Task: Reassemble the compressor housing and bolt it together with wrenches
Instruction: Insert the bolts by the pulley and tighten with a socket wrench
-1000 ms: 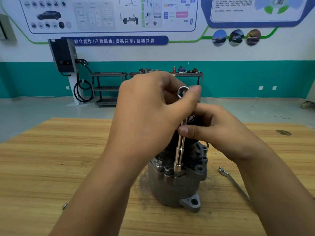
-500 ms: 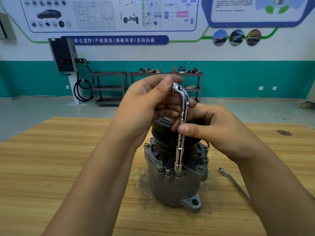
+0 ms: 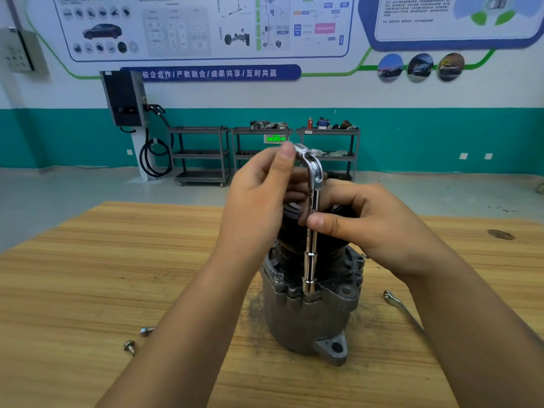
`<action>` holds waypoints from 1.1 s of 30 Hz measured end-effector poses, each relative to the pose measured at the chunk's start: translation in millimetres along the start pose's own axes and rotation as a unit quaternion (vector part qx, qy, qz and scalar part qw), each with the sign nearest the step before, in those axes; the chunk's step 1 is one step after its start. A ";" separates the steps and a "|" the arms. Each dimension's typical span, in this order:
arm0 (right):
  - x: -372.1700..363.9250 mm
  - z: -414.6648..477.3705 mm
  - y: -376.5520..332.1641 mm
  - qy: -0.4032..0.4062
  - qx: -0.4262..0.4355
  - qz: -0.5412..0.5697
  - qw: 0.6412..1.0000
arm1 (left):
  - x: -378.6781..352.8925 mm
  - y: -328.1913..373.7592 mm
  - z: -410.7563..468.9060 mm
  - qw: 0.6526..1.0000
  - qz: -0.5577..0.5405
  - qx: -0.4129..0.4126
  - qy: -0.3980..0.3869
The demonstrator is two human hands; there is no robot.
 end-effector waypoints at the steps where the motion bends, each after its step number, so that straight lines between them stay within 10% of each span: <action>1: 0.2 -0.2 -0.9 0.001 0.002 -0.009 1.000 | 7.4 -3.6 -8.0 0.998 0.042 -0.022 0.038; 4: 2.0 -0.4 -0.9 0.011 -0.004 -0.019 1.000 | 27.2 -27.6 -41.5 0.984 0.157 -0.007 0.083; 10: 14.1 -0.1 -2.8 0.086 0.001 0.025 0.996 | 8.9 -95.1 -90.5 0.961 0.171 0.190 -0.104; 18: 15.6 -0.9 -3.4 0.084 -0.009 0.018 0.996 | 13.7 -118.8 -87.7 0.965 0.176 0.186 -0.052; 28: 23.4 -3.3 -11.4 0.109 0.005 0.035 0.993 | 25.4 -136.7 -54.4 0.950 0.048 0.221 -0.214; 33: 22.4 -3.6 -10.7 0.107 -0.001 0.024 0.994 | 47.1 -118.7 -55.8 0.935 0.258 0.159 -0.182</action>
Point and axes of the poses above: each hand's wrist, its own z-axis towards the middle knuckle, its own x-axis out of the back of the hand, y = z × x, the point moved 7 cm from there along z, towards the middle knuckle, and after that the axes turned 5 degrees about z, right-handed, at the moved point
